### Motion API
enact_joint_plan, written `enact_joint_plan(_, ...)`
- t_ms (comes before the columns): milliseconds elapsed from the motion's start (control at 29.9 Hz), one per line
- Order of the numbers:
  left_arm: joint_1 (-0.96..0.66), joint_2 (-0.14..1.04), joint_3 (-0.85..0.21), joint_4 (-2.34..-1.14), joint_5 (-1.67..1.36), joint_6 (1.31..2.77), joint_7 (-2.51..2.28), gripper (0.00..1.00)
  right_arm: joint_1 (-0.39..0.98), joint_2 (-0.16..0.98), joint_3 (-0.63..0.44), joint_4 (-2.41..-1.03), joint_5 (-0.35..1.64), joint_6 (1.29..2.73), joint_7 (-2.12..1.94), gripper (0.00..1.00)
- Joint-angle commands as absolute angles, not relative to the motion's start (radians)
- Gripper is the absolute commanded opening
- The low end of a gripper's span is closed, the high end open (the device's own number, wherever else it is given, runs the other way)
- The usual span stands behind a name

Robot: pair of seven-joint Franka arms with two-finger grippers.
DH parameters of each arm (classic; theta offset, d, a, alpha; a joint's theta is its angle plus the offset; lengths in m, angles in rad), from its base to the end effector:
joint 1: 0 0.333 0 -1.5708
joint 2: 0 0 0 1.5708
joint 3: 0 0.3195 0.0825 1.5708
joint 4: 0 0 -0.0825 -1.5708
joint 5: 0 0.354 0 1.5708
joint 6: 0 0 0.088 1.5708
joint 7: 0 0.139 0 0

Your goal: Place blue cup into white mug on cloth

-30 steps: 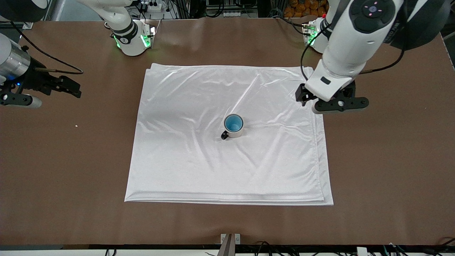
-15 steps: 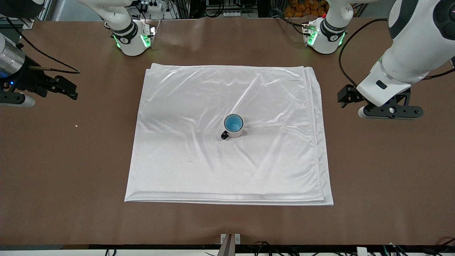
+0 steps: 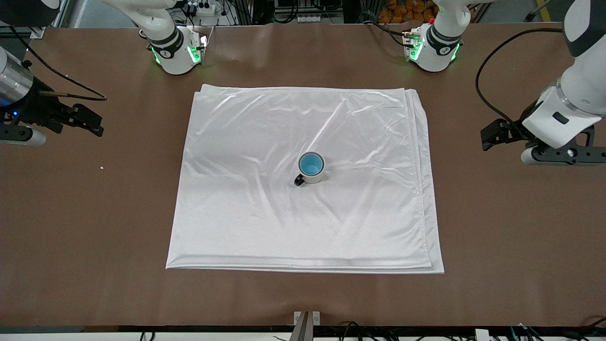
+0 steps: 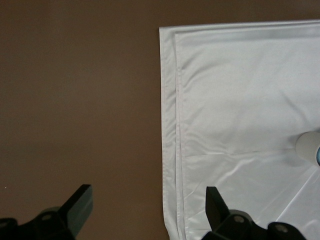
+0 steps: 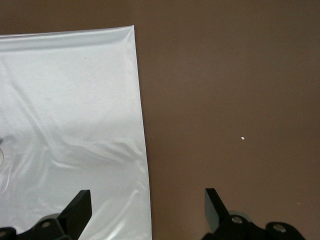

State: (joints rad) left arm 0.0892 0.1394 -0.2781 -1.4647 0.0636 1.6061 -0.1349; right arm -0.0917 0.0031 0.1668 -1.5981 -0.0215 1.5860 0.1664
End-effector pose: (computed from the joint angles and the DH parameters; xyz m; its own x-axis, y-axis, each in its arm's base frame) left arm 0.5631 -0.0881 0.5726 0.9985 -0.0534 0.0107 -0.0531 -0.9983 -0.0242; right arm 0.5245 0.0364 0.5837 0.9958 -0.0908 -0.0115 -0.0905 -0.9956 0.0232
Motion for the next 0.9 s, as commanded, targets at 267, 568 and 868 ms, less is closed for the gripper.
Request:
enact_joint_plan(267,0.143,0.084,-0.284,-1.505,0.017,1.667,-0.112,1.0,-0.044,0.02,0.164,-1.592,-0.026,1.583,0.143,1.0)
enact_joint_plan(568,0.153,0.084,-0.281,-1.509,0.02,1.667,-0.112,1.0,-0.038,0.035,0.164,-1.591,-0.026,1.585,0.143,1.0)
enact_joint_plan(868,0.158,0.083,-0.282,-1.516,0.023,1.667,-0.11,1.0,-0.038,0.035,0.164,-1.591,-0.026,1.585,0.141,1.0)
